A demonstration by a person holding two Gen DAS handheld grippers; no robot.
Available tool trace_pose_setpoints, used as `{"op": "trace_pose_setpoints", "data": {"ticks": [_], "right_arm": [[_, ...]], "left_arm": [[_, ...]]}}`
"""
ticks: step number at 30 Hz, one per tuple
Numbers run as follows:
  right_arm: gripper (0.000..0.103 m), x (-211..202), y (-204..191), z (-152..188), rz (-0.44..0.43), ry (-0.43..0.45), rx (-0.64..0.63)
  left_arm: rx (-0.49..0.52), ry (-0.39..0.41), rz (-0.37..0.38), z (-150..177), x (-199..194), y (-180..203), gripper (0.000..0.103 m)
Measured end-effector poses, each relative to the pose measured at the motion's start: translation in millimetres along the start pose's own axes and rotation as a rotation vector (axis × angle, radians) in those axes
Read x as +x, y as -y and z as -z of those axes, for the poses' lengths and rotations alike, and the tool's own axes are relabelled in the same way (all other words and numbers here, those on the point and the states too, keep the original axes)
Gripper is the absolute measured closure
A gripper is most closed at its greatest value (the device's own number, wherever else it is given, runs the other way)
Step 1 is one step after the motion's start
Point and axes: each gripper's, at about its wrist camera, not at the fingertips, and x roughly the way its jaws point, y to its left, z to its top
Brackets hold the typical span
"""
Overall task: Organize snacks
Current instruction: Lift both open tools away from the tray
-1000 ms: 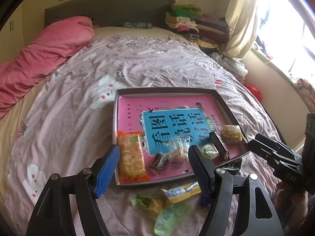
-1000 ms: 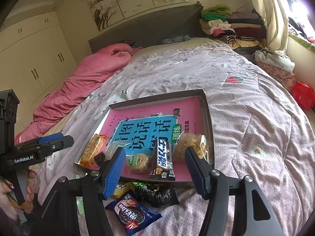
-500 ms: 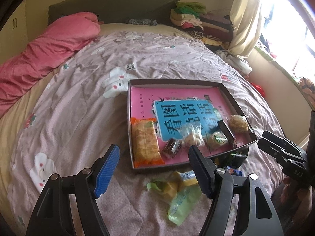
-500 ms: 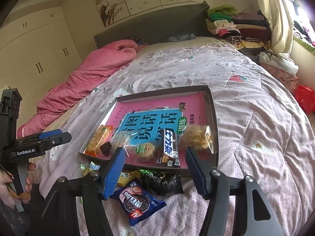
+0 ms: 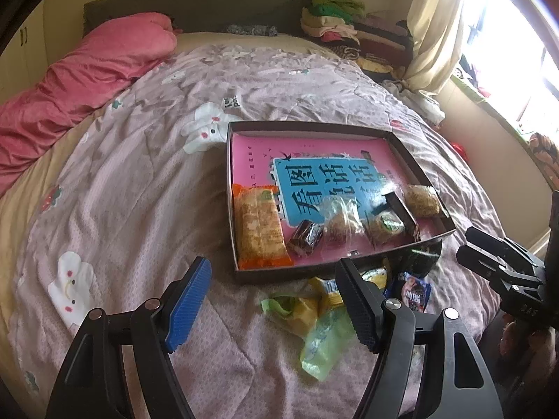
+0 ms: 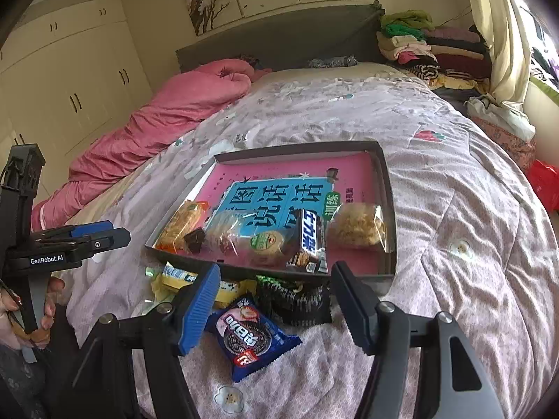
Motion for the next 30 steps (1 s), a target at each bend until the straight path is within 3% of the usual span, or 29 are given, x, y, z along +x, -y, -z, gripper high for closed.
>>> {"op": "trace_pose_setpoints", "data": {"ticks": [30], "right_arm": [[0.034, 6.4, -20.8, 27.8, -0.029, -0.092, -0.089]], "left_arm": [[0.104, -0.097, 0.002, 32.5, 13.8, 12.2, 0.028]]}}
